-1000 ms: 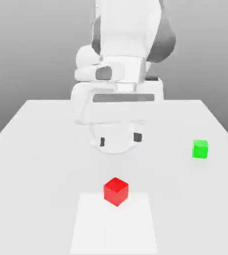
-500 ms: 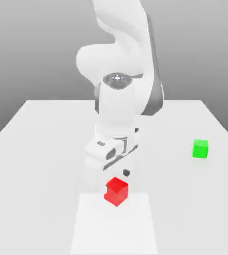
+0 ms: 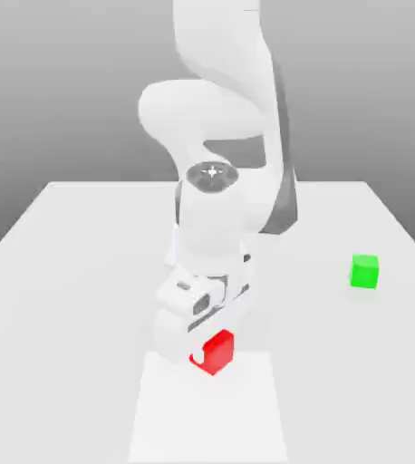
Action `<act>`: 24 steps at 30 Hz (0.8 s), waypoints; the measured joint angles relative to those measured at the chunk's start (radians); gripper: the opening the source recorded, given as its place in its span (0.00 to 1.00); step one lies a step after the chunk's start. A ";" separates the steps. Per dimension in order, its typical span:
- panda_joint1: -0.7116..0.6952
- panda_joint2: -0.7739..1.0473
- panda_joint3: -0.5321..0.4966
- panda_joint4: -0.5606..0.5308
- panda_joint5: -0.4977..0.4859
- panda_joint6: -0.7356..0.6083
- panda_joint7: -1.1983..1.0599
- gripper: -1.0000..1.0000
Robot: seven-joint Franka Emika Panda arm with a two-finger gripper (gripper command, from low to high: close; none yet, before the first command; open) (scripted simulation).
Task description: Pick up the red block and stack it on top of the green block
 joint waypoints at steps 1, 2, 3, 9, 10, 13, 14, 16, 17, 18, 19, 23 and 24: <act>0.006 -0.023 -0.012 -0.002 -0.022 -0.020 0.016 0.00; 0.007 -0.046 -0.018 -0.004 -0.042 -0.040 0.031 0.00; 0.004 -0.069 -0.021 -0.007 -0.058 -0.061 0.043 0.00; -0.004 -0.204 -0.026 -0.030 -0.098 -0.176 0.066 0.00; -0.004 -0.225 -0.026 -0.034 -0.099 -0.193 0.065 0.00; 0.058 -0.271 0.016 -0.037 -0.082 -0.233 0.053 0.00; 0.092 -0.283 0.037 -0.035 -0.073 -0.245 0.047 0.00; 0.163 -0.304 0.082 -0.032 -0.051 -0.266 0.033 0.00; 0.201 -0.314 0.104 -0.030 -0.039 -0.276 0.025 0.00; 0.239 -0.323 0.126 -0.028 -0.027 -0.286 0.017 0.00; 0.278 -0.332 0.148 -0.027 -0.015 -0.296 0.011 0.00; 0.436 -0.363 0.235 -0.020 0.038 -0.329 -0.023 0.00; 0.476 -0.369 0.256 -0.019 0.051 -0.337 -0.032 0.00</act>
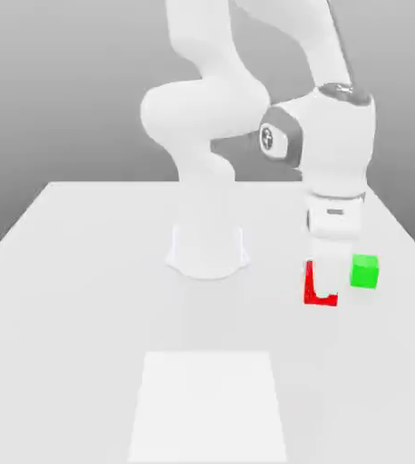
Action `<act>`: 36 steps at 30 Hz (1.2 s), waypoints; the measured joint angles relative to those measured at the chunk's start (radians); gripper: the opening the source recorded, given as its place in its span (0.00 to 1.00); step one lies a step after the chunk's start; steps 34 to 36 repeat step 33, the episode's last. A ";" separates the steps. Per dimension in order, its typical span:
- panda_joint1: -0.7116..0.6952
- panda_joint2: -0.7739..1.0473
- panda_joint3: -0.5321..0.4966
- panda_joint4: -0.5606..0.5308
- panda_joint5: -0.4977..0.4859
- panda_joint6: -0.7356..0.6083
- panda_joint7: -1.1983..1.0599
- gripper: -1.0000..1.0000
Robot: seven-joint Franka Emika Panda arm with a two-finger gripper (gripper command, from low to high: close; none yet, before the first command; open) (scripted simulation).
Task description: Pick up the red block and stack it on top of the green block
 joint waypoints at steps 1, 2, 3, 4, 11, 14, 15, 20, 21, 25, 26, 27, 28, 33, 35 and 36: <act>0.040 -0.006 0.021 0.001 0.014 -0.007 -0.009 0.00; 0.081 -0.011 0.043 0.003 0.027 -0.014 -0.017 0.00; 0.122 -0.016 0.063 0.004 0.040 -0.020 -0.025 0.00; 0.162 -0.020 0.085 0.005 0.054 -0.025 -0.034 0.00; 0.399 -0.025 0.223 0.014 0.122 -0.048 -0.076 0.00; 0.377 -0.005 0.249 0.021 0.082 -0.040 -0.048 0.00; 0.367 0.004 0.255 0.023 0.066 -0.034 -0.037 0.00; 0.314 0.064 0.284 0.030 -0.013 0.017 0.016 0.00; 0.305 0.078 0.289 0.031 -0.027 0.031 0.026 0.00; 0.274 0.144 0.305 0.031 -0.090 0.096 0.069 0.00; 0.268 0.161 0.308 0.031 -0.105 0.114 0.080 0.00; 0.264 0.180 0.309 0.030 -0.121 0.133 0.091 0.00; 0.259 0.199 0.311 0.028 -0.135 0.153 0.101 0.00; 0.248 0.274 0.315 0.021 -0.180 0.232 0.132 1.00; 0.248 0.274 0.315 0.021 -0.180 0.232 0.132 1.00; 0.248 0.274 0.315 0.021 -0.180 0.232 0.132 1.00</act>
